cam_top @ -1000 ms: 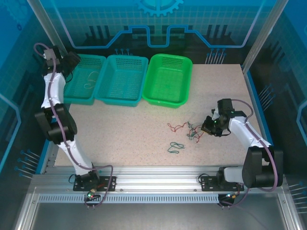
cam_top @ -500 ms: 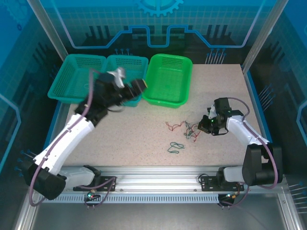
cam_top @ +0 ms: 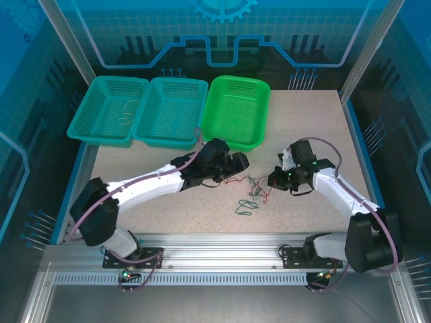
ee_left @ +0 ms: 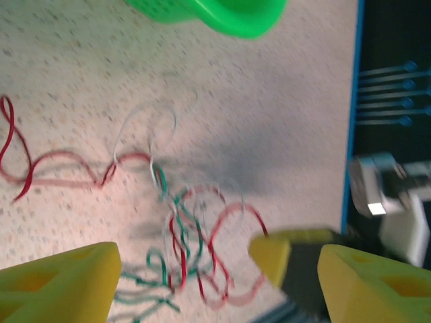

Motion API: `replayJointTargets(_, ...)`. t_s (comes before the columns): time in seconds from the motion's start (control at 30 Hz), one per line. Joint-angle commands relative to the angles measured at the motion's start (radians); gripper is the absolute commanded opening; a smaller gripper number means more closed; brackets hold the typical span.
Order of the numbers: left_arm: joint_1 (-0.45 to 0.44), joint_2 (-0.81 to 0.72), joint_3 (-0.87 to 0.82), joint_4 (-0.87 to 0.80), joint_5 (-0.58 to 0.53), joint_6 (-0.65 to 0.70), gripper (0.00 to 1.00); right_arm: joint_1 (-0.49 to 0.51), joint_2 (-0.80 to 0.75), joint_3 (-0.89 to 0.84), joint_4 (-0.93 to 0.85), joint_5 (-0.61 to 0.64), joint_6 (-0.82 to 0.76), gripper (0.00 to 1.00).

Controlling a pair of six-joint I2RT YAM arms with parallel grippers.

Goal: Untangle the cables

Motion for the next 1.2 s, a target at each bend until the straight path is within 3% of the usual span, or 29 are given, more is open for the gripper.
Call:
replayJointTargets(0.0, 0.007, 0.091, 0.049, 0.016, -0.112, -0.051, 0.81, 0.042, -0.037, -0.031, 0.037, -0.014, -0.004, 0.0)
replayJointTargets(0.17, 0.025, 0.229, 0.103, 0.091, -0.041, -0.034, 0.81, 0.084, -0.029, -0.032, 0.05, 0.018, 0.006, 0.0)
replayJointTargets(0.3, 0.021, 0.29, 0.179, -0.077, -0.065, 0.02, 0.76, 0.093, -0.01, -0.022, 0.052, 0.035, 0.014, 0.0)
replayJointTargets(0.57, 0.033, 0.308, 0.132, -0.086, -0.102, 0.011, 0.38, 0.099, 0.019, 0.004, 0.05, 0.041, 0.015, 0.0)
replayJointTargets(0.73, 0.043, 0.347, 0.143, -0.066, -0.079, 0.02, 0.43, 0.102, 0.026, 0.024, 0.046, 0.052, 0.015, 0.0)
replayJointTargets(0.83, 0.043, 0.379, 0.169, -0.063, -0.05, 0.04, 0.41, 0.102, 0.044, 0.037, 0.043, 0.045, 0.008, 0.0)
replayJointTargets(0.93, 0.053, 0.399, 0.167, -0.049, -0.021, 0.028, 0.3, 0.102, 0.062, 0.053, 0.036, 0.058, 0.005, 0.0)
replayJointTargets(1.03, 0.068, 0.384, 0.155, -0.055, -0.027, 0.02, 0.03, 0.102, 0.063, 0.055, 0.038, 0.078, 0.013, 0.0)
replayJointTargets(1.17, 0.116, 0.287, 0.119, -0.077, -0.057, 0.066, 0.0, 0.083, 0.035, 0.035, 0.006, 0.207, 0.045, 0.0)
